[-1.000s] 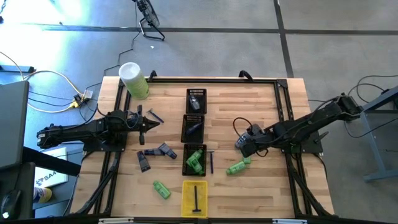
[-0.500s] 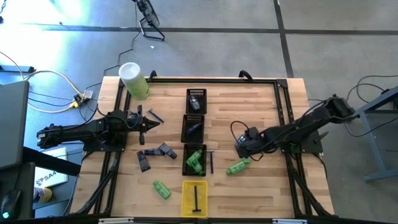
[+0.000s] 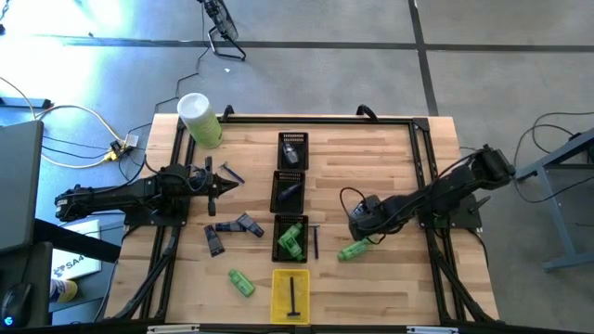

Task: Pick & Place Travel size toiletries
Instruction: Put the green shampoo bottle into the bottom black bin

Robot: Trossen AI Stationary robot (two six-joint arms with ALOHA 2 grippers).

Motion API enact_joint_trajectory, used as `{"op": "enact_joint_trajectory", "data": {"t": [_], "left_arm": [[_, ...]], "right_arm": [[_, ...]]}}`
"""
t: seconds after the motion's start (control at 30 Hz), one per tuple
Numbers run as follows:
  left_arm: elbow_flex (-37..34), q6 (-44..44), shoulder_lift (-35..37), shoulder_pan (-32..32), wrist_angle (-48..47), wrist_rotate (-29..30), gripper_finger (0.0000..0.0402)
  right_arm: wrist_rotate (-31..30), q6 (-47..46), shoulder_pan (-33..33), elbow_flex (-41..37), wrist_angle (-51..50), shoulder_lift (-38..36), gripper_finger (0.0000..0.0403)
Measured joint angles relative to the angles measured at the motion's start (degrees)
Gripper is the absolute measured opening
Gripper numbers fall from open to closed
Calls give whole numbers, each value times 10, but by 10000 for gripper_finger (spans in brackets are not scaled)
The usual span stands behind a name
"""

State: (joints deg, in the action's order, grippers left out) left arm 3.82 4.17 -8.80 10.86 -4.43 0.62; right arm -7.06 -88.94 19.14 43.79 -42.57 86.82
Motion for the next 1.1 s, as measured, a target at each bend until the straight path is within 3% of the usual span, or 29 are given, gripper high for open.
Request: {"op": "enact_joint_trajectory", "data": {"t": [0.63, 1.1], "left_arm": [[0, 0, 0, 0, 0, 0, 6], [0, 0, 0, 0, 0, 0, 6]], "right_arm": [[-3, 0, 0, 0, 13, 18, 302], [-4, 2, -2, 0, 12, 18, 199]]}}
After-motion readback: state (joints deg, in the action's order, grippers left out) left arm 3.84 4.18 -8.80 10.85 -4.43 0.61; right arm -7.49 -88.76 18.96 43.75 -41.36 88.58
